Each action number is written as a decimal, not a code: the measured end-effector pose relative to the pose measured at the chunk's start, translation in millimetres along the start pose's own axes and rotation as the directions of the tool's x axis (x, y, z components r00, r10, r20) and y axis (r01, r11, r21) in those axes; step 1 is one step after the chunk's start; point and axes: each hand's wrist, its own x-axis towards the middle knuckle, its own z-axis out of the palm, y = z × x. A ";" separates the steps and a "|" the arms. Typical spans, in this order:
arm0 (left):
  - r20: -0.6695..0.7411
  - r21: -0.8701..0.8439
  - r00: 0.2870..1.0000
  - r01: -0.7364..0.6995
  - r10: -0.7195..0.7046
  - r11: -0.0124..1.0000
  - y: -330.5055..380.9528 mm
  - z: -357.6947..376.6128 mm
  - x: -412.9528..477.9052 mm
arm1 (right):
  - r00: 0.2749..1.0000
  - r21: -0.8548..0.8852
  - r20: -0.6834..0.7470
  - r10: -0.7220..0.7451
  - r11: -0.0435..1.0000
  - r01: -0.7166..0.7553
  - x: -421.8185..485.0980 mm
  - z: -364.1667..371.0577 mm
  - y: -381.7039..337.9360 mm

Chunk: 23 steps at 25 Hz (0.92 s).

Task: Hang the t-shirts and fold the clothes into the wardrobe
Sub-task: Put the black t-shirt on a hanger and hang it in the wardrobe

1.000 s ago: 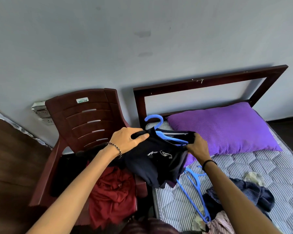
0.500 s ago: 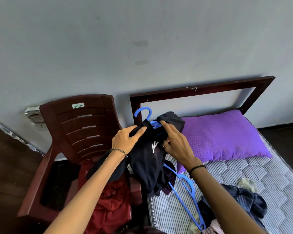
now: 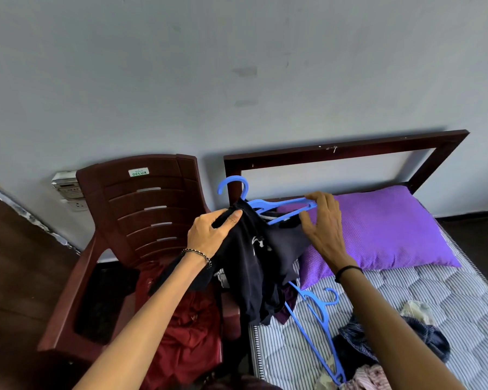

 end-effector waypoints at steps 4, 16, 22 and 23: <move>0.017 0.034 1.000 -0.019 0.018 0.999 4.4 0.3 -1.7 | 0.990 0.001 0.066 0.122 0.992 -0.123 0.0 4.5 7.5; 0.055 0.005 0.998 -0.028 0.027 1.000 3.0 -5.4 -1.1 | 0.727 0.091 0.527 0.440 0.822 -0.563 -33.7 40.5 6.1; 0.099 -0.088 0.993 -0.057 0.065 0.995 3.4 -7.5 -0.1 | 0.527 0.176 0.750 0.400 0.647 -0.742 -28.0 45.6 -0.7; 0.116 -0.101 0.990 -0.063 0.074 0.993 3.4 -8.4 0.0 | 0.532 0.216 0.748 0.397 0.613 -0.760 -27.9 45.6 -1.1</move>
